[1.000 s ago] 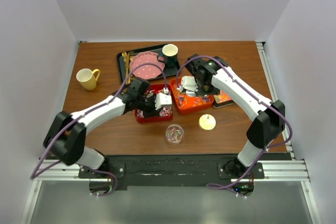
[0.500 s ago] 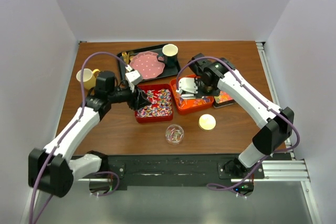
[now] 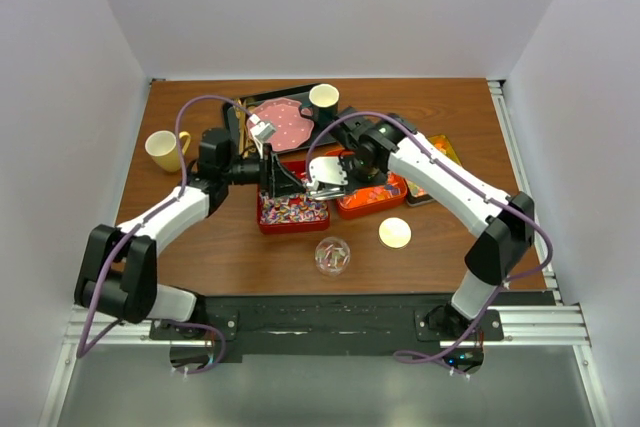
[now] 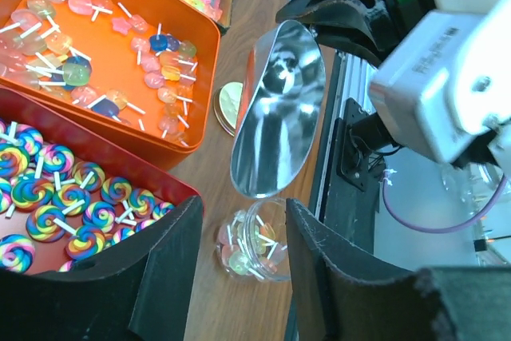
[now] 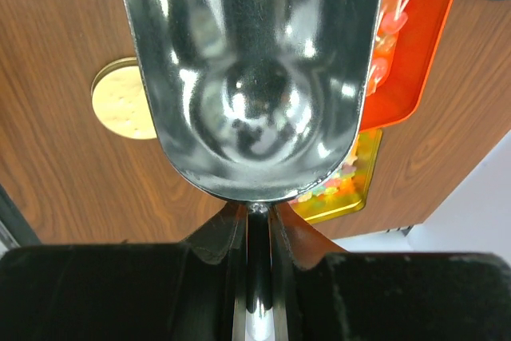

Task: Pack the candies
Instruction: Adjust the spatula.

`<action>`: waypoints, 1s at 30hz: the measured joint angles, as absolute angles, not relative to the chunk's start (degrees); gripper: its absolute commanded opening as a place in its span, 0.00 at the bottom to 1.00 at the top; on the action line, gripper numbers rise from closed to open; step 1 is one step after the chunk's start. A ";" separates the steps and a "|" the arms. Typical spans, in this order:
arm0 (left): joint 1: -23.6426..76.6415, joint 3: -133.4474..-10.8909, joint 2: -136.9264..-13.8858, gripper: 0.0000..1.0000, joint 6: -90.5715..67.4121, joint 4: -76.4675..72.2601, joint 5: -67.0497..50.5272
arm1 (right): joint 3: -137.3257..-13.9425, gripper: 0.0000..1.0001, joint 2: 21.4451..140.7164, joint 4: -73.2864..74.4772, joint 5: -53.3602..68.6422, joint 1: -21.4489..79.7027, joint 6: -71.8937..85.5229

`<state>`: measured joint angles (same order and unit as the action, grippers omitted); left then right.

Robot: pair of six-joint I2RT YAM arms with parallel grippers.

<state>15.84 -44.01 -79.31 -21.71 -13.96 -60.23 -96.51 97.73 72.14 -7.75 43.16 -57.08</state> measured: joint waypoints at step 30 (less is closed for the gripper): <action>11.75 -44.16 -90.41 0.00 -42.28 -36.32 -71.42 | -104.12 0.56 98.26 73.91 21.61 29.30 -53.19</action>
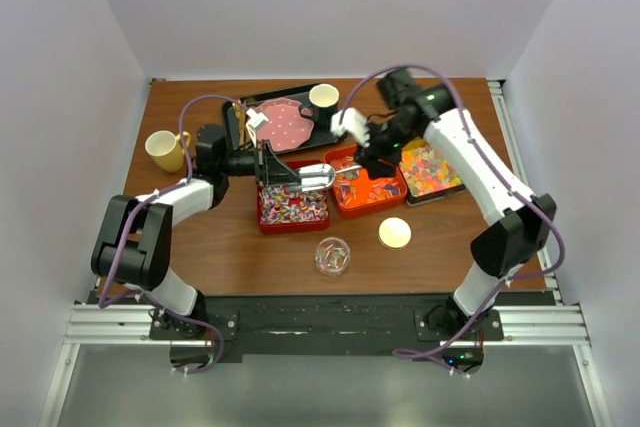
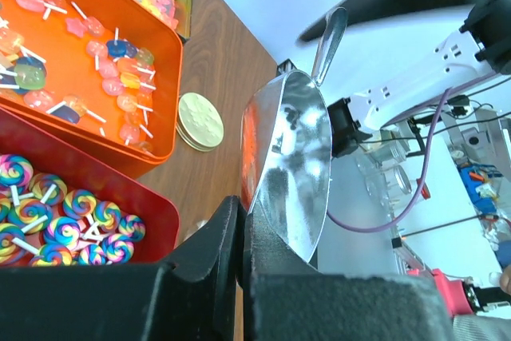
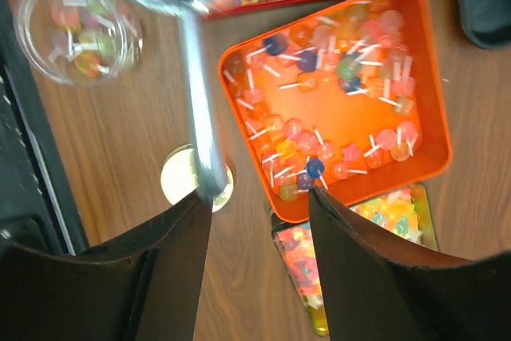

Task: Pack the candies
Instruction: Adjust the spatula.

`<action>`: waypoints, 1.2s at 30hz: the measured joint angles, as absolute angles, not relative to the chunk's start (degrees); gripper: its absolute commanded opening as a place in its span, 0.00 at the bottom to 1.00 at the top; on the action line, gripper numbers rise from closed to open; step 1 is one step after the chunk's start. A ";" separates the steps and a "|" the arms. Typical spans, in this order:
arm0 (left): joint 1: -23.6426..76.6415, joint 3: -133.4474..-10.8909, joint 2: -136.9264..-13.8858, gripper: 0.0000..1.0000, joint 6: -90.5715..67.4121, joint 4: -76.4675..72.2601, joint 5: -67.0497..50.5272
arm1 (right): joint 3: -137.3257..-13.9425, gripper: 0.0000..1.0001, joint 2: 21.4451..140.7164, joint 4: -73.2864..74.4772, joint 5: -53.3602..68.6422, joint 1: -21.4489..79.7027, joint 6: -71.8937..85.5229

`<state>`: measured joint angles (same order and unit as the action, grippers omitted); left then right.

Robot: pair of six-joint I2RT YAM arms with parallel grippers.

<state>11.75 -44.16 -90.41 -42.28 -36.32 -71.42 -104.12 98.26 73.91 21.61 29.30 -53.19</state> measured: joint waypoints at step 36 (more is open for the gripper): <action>11.64 -44.58 -91.35 0.00 -40.84 -33.23 -73.82 | -100.44 0.29 97.03 65.04 36.14 32.42 -52.77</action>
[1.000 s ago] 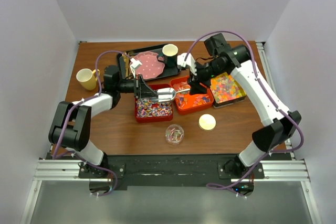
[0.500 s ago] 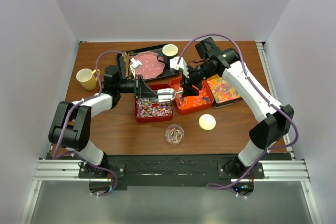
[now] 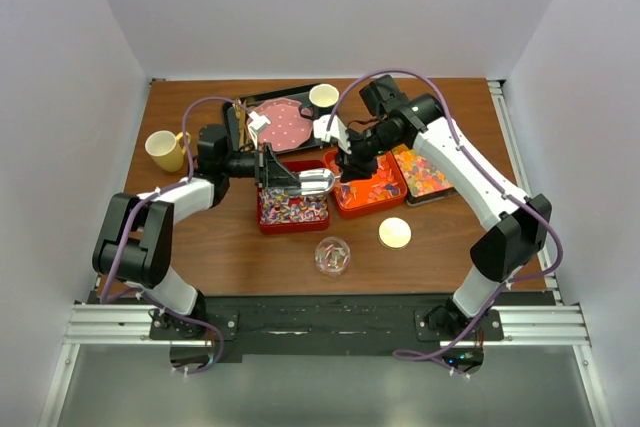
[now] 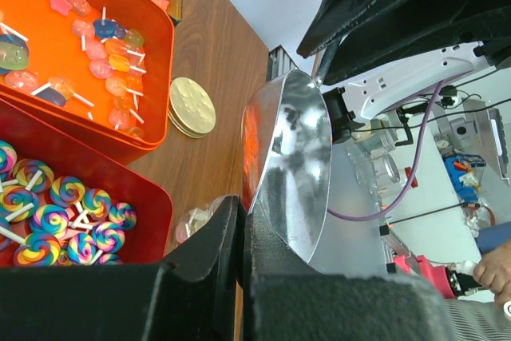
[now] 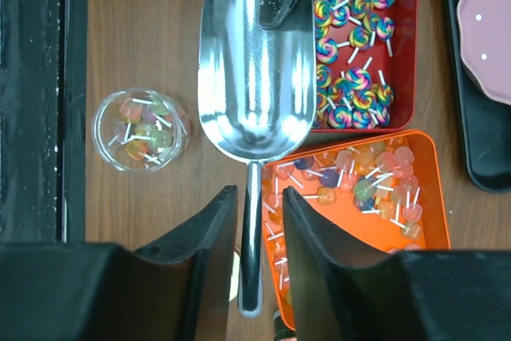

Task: Pack the candies
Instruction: Adjust the spatula.

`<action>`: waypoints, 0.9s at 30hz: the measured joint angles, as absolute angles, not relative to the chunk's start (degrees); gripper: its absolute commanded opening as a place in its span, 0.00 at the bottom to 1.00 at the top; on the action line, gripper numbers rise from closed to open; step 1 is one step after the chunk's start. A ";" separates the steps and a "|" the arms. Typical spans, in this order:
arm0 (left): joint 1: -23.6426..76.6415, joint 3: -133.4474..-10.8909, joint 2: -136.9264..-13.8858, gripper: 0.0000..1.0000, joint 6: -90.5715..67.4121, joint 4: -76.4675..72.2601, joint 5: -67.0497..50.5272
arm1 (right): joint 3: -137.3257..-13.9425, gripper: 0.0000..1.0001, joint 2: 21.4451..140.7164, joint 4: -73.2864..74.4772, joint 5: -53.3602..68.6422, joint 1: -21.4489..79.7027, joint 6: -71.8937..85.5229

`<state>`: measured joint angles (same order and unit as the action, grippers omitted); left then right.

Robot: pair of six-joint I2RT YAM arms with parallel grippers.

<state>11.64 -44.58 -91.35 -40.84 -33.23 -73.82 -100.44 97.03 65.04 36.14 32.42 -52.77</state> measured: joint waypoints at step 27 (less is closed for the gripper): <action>-9.91 -40.40 -75.24 0.48 -31.94 -5.52 -49.45 | -117.43 0.00 108.51 74.04 16.25 36.42 -67.09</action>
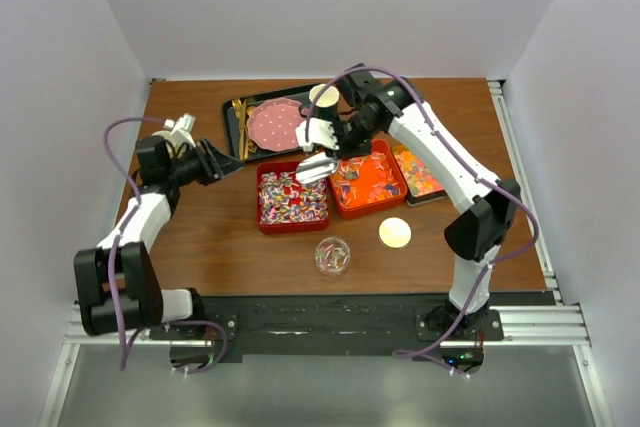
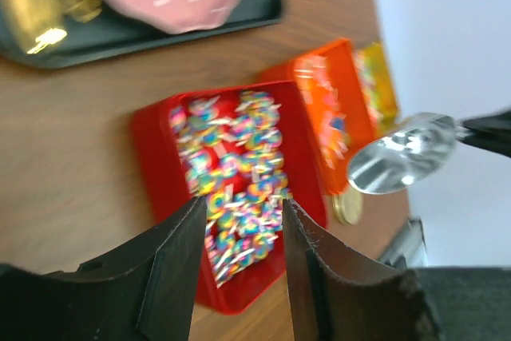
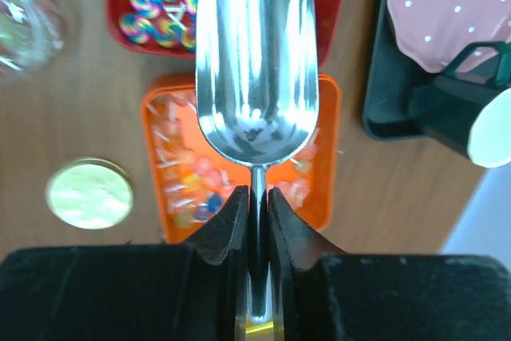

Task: Pack the candies
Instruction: Adjust the spatula, then scoop the fake candies from the storage box.

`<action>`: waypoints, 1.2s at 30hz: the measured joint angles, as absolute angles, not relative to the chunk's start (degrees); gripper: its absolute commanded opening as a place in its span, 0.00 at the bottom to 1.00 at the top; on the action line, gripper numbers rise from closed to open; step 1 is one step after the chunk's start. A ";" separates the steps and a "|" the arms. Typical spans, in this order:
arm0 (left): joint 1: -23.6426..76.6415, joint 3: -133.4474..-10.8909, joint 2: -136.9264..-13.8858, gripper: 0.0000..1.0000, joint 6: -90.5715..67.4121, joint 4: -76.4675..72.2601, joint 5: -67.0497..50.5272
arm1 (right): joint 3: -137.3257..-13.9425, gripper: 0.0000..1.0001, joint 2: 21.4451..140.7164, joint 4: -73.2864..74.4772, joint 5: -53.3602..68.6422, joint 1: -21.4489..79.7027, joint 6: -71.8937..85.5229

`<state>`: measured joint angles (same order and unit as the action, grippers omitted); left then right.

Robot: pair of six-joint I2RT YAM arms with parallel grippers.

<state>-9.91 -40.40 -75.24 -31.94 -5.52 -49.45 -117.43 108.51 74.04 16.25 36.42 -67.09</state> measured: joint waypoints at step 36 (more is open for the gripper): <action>-11.60 -24.16 -87.13 0.77 -63.77 -7.01 -47.77 | -125.51 0.00 130.30 69.93 -23.33 54.04 -75.96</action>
